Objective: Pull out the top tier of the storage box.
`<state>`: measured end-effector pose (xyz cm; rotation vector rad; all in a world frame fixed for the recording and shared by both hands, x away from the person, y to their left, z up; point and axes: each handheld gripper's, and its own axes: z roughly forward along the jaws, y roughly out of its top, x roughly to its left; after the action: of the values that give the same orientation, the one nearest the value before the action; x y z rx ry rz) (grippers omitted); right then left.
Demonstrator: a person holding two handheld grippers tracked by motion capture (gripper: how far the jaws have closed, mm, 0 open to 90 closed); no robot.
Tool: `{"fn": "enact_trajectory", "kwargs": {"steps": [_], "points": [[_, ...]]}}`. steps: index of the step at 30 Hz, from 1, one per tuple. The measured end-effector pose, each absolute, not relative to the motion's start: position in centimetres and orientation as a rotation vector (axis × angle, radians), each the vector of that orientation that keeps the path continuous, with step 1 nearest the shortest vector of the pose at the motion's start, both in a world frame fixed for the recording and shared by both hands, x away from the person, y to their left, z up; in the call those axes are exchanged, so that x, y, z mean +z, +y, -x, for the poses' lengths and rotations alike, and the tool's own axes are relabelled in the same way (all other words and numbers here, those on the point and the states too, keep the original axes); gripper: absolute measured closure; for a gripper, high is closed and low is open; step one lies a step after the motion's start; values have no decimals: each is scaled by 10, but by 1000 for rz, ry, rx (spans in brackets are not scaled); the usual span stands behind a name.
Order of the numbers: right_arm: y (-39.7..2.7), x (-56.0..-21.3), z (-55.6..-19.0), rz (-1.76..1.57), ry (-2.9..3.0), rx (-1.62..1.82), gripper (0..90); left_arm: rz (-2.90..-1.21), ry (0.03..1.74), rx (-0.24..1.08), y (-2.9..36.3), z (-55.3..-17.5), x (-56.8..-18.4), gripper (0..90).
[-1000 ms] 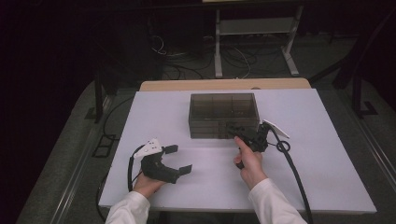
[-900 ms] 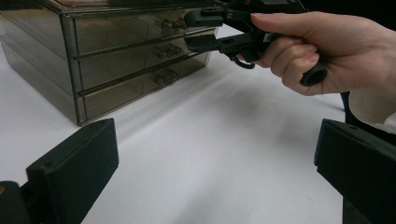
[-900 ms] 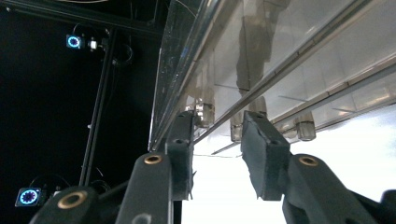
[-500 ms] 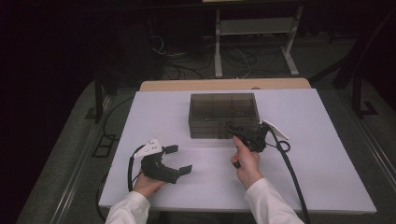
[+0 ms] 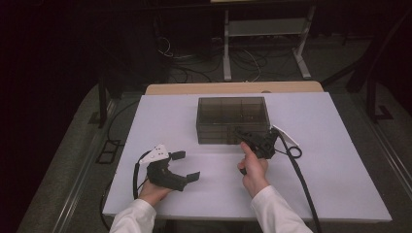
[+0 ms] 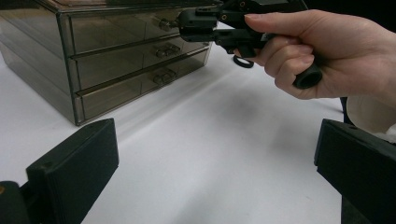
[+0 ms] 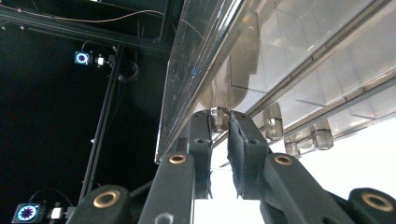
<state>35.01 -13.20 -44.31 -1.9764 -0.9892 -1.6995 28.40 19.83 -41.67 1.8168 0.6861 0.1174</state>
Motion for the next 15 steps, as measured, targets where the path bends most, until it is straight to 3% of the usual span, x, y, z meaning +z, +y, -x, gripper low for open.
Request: {"fn": "enact_trajectory", "kwargs": {"steps": [15], "points": [[-132,-441,-349,1992,-1004,-1694,791,-1815,684,115,198,-284,-417,0]]}}
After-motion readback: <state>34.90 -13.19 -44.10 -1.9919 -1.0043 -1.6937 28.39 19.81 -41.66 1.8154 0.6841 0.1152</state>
